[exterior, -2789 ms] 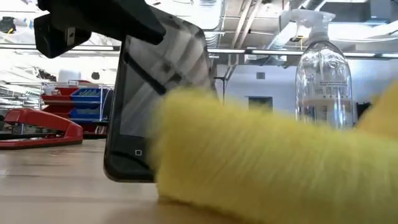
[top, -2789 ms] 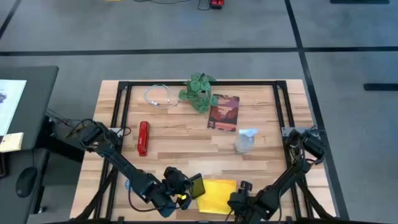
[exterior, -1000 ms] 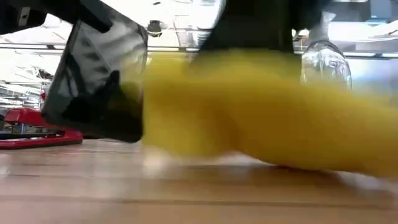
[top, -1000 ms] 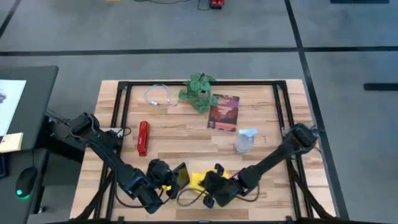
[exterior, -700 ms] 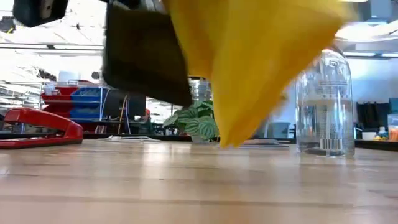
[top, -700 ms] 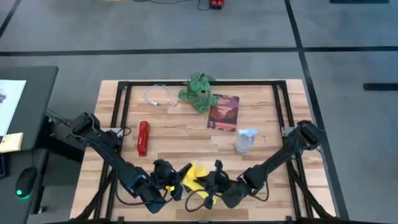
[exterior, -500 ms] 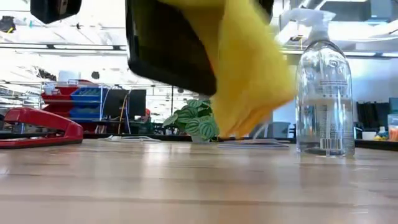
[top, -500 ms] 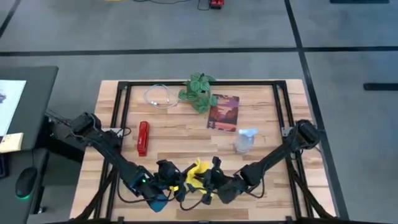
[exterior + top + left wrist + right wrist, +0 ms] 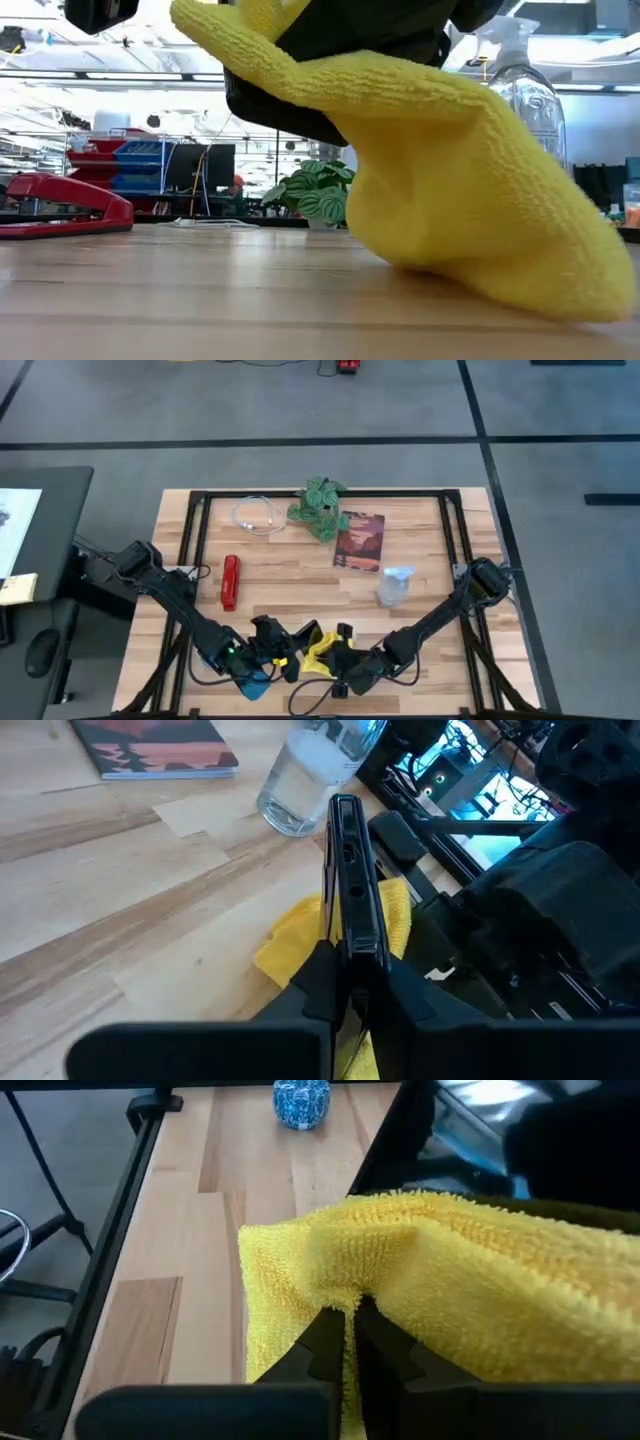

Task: Apply microfiber cloth
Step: Wipe the front of the cellphone using the microfiber cloth

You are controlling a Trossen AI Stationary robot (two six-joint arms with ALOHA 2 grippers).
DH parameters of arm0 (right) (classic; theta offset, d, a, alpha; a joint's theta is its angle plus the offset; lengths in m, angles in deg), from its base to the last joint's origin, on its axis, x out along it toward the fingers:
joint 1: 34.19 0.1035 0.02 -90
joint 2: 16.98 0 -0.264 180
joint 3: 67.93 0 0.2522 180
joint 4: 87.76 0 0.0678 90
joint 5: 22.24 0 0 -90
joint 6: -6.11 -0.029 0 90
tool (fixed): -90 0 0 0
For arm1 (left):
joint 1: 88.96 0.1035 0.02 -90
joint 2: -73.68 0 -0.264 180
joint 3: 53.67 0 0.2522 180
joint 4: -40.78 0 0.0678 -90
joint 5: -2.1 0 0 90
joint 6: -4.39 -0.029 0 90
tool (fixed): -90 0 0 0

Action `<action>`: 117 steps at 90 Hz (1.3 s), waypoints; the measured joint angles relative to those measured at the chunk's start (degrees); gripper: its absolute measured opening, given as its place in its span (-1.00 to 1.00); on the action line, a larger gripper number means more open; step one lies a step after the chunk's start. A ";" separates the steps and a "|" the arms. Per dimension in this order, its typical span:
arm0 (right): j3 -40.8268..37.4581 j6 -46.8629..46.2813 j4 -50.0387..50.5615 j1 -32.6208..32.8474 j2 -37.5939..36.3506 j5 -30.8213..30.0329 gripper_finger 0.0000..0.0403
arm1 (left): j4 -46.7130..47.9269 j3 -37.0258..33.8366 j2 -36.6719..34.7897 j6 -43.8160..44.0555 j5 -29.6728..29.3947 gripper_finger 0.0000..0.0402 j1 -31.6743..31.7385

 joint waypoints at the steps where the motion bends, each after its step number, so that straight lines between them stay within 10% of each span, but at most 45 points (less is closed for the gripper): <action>1: -0.02 0.34 0.11 -0.06 -0.21 0.05 -1.00 | -0.03 0.01 -0.04 -0.11 0.00 -0.97 0.00; 82: -0.03 14.30 -7.05 -4.93 -10.08 -2.17 -1.00 | -1.09 0.25 -0.15 -3.63 3.84 -0.97 -0.09; 117: 0.22 3.72 12.93 -2.90 -10.36 -1.93 -1.00 | 2.04 0.21 0.00 -2.65 4.88 -0.97 -0.06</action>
